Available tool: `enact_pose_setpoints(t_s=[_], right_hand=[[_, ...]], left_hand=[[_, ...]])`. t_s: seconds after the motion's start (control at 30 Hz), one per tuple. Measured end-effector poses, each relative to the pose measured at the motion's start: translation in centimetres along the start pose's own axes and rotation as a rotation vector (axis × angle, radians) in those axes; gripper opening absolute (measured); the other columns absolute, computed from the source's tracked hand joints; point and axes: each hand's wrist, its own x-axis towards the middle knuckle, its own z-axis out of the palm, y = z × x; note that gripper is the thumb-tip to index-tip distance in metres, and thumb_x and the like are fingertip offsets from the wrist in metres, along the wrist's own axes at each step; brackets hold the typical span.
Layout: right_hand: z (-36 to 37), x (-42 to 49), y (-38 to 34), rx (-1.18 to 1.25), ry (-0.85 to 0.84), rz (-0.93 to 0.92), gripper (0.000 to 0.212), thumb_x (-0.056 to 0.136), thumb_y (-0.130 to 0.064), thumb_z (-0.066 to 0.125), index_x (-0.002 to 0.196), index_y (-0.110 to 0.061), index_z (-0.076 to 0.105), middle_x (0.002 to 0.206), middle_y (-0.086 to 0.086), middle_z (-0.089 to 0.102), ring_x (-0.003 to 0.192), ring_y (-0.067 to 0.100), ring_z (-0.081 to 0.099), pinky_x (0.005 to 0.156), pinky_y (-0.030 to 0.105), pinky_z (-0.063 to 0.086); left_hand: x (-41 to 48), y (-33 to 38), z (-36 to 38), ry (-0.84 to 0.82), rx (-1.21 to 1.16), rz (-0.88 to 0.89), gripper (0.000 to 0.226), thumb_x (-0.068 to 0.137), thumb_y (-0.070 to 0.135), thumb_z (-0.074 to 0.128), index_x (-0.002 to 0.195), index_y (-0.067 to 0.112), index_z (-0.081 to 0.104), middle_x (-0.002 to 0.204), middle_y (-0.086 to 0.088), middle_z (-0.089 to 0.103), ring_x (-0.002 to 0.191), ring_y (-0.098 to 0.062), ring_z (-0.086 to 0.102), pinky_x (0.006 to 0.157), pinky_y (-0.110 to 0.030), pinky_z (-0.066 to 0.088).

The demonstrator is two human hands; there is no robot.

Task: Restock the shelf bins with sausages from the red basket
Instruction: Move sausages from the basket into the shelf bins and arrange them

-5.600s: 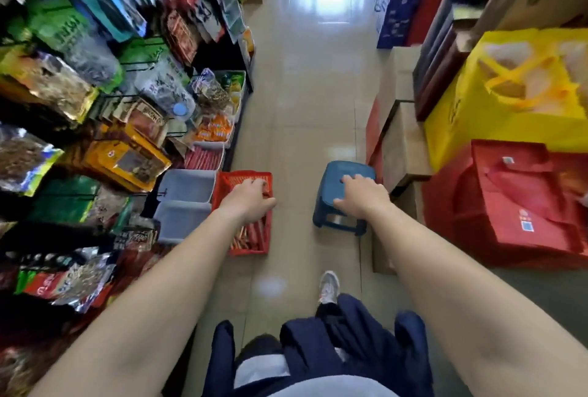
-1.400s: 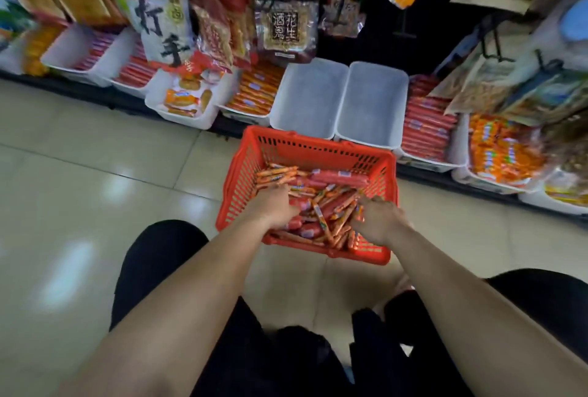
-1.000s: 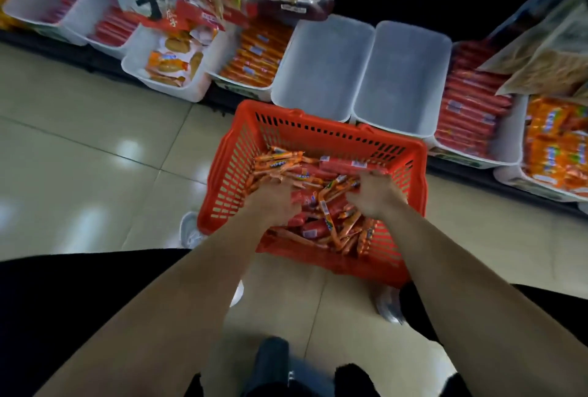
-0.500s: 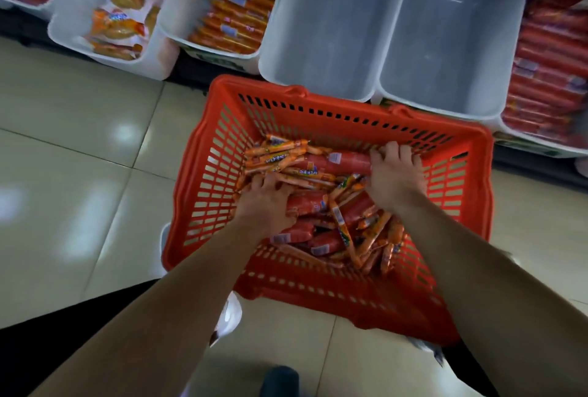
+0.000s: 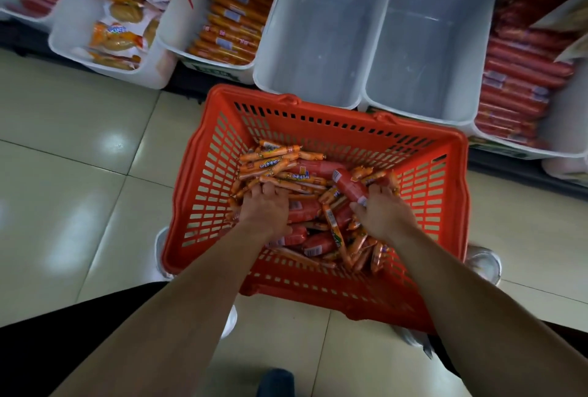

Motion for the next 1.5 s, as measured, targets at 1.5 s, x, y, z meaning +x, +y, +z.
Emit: enact_pose_setpoints(t_s=[1.5], right_hand=[[-15.9,10.9,-13.2,0.691,0.395,0.052,0.05,0.093,-0.038,0.062,0.129,-0.009,0.043,0.127,0.017,0.044,0.106,0.039,0.056,0.085,0.036,0.042]], left_hand=[[10.0,-1.6,-23.4,0.7,-0.607,-0.089,0.041,0.094,0.03,0.065,0.125,0.008,0.048,0.115,-0.017,0.065,0.102,-0.033,0.066,0.077,-0.037,0.05]])
